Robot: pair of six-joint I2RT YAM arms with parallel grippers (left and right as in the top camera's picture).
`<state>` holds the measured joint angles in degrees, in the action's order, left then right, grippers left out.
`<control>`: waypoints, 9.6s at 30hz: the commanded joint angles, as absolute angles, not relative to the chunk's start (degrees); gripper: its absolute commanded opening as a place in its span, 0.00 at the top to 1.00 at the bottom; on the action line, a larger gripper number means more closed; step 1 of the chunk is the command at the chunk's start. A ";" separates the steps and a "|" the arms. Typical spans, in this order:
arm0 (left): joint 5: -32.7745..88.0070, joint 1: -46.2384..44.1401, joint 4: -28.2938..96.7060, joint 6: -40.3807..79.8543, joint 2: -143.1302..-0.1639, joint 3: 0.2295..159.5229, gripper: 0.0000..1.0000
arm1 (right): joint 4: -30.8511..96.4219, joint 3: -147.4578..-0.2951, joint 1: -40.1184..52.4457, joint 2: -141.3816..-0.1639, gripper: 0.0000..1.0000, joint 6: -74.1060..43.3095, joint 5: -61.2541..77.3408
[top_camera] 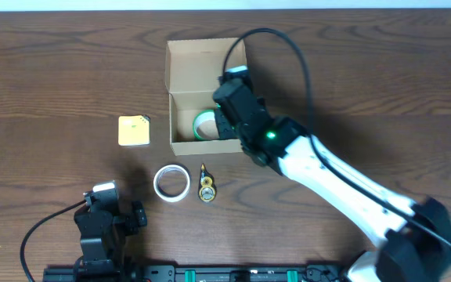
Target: Pack container
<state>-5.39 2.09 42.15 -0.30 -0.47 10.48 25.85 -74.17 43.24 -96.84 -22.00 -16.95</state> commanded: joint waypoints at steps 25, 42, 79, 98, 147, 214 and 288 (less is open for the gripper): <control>-6.17 1.85 43.05 -1.13 -0.21 9.45 0.05 | 26.22 -75.18 42.96 -107.48 0.79 -17.93 -16.27; -6.17 1.85 43.05 -1.13 -0.21 9.45 0.05 | 15.88 -75.42 43.27 -106.28 0.44 -14.46 -16.27; -6.17 1.85 43.05 -1.13 -0.21 9.45 0.05 | 37.71 -62.13 65.98 -99.74 0.03 -68.38 -16.49; -6.17 1.85 43.05 -1.13 -0.21 9.43 0.05 | 28.82 -62.13 63.88 -109.23 0.07 -71.79 -16.67; -6.17 1.85 43.05 -1.13 -0.21 9.45 0.05 | 41.47 -63.46 64.23 -107.92 0.62 -60.51 -10.09; -6.17 1.85 43.05 -1.13 -0.21 9.43 0.05 | 10.00 -71.77 48.03 -105.10 0.34 -21.74 -26.20; -6.17 1.85 43.05 -1.13 -0.21 9.45 0.05 | 43.46 -9.47 9.74 -2.52 0.01 -2.07 -6.61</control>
